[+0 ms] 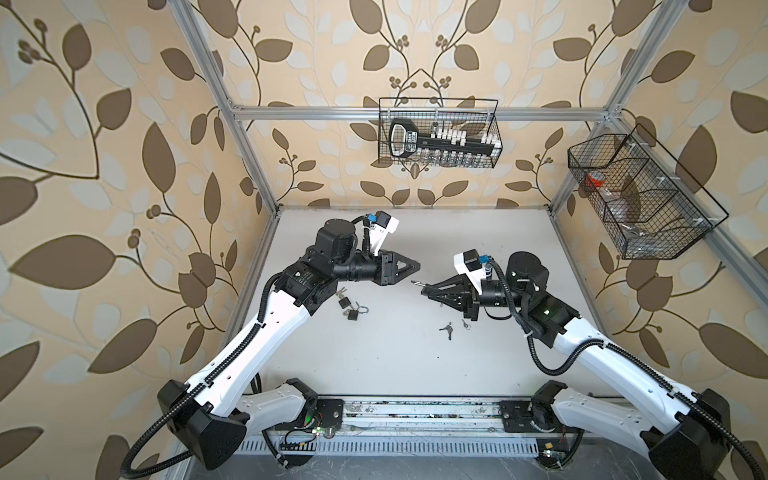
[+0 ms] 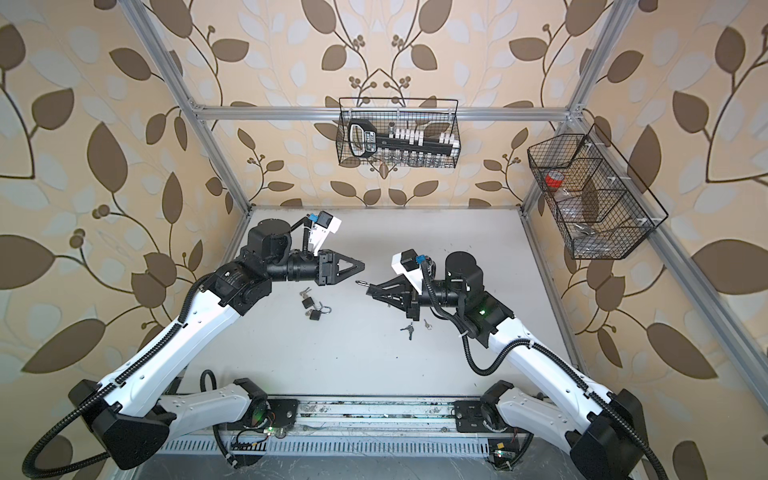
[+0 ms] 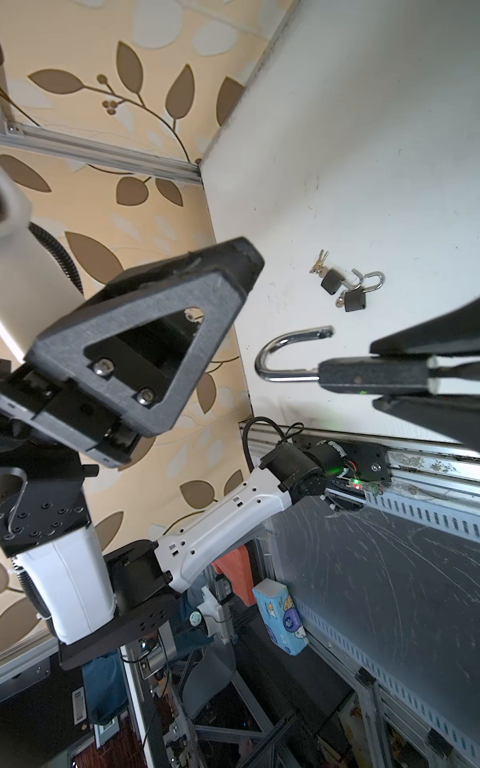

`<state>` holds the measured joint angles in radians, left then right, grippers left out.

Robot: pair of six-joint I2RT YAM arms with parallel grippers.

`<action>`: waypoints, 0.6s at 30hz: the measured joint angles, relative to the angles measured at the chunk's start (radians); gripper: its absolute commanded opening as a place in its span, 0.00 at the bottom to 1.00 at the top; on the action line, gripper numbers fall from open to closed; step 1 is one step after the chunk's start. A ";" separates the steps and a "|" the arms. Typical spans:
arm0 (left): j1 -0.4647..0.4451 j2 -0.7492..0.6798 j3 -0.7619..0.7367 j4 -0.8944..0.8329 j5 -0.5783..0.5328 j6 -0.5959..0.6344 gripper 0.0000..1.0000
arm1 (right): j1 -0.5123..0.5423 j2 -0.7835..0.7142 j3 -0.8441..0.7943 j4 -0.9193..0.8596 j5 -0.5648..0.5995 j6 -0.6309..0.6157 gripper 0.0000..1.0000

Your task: Lock with the key

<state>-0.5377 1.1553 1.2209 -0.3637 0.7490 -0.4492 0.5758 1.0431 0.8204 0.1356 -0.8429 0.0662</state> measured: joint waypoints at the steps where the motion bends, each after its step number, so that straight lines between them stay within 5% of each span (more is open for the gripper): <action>1: -0.003 0.002 0.000 0.000 0.008 0.003 0.26 | 0.000 0.000 0.000 0.001 0.000 0.000 0.00; 12: -0.013 0.009 -0.021 -0.016 0.038 0.021 0.19 | 0.000 -0.056 0.000 0.038 0.055 0.001 0.00; 18: -0.013 0.009 -0.024 -0.036 0.011 0.029 0.25 | 0.000 -0.066 0.000 0.047 0.074 0.001 0.00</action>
<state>-0.5503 1.1641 1.1973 -0.4000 0.7597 -0.4206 0.5758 0.9771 0.8200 0.1829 -0.7689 0.0669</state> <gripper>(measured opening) 0.198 0.129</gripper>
